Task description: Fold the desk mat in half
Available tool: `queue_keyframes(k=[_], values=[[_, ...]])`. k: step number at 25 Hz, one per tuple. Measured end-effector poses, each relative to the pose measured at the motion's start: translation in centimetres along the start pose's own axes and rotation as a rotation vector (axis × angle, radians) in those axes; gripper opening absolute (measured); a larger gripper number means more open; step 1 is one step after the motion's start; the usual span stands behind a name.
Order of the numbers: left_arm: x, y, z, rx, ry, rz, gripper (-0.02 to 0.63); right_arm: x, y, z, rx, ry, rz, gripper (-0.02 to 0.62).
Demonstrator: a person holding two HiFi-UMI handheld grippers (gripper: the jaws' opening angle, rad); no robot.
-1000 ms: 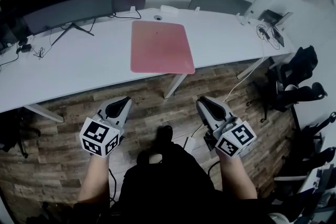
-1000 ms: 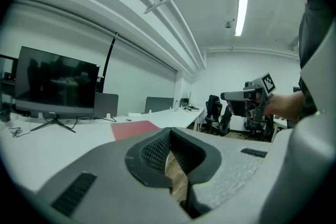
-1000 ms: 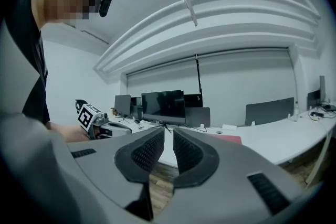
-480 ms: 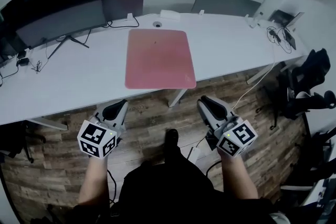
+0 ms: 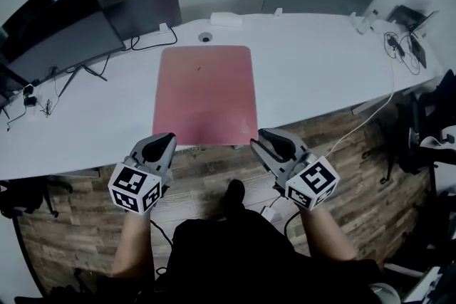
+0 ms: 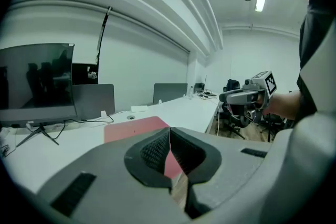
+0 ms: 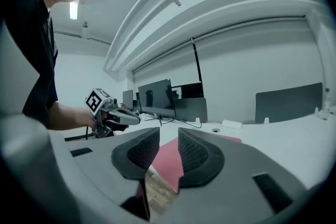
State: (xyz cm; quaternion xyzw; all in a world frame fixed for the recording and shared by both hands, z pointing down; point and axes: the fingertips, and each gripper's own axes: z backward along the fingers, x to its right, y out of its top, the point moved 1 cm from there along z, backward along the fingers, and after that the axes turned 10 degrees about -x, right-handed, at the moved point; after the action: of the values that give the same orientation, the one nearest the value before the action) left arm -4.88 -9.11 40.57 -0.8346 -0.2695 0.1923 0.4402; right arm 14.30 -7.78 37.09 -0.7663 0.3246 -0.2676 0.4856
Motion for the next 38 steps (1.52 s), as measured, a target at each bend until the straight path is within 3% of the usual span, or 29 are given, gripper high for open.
queue_keyframes(k=[8,16,21,28,38], values=[[-1.4,-1.5,-4.2,-0.064,0.034,0.009,0.003,3.1,-5.2,-4.8,-0.179,0.019,0.036,0.155],[-3.7,-5.2,-4.3,-0.077,-0.016,-0.015,0.003,0.0,-8.9,-7.8,-0.363,-0.043,0.151,0.198],[-4.2,-8.1,-4.0,-0.137,-0.037,-0.069,0.011,-1.5,-10.8,-8.8,-0.420,-0.075,0.178,0.210],[-4.6,-11.8,-5.5,-0.209,-0.062,-0.074,0.110,-1.0,-13.8,-11.1,-0.480,-0.069,0.199,0.232],[-5.8,-14.6,-9.2,-0.304,-0.033,-0.068,0.132,2.2,-18.6,-13.7,-0.544,-0.078,0.263,0.242]])
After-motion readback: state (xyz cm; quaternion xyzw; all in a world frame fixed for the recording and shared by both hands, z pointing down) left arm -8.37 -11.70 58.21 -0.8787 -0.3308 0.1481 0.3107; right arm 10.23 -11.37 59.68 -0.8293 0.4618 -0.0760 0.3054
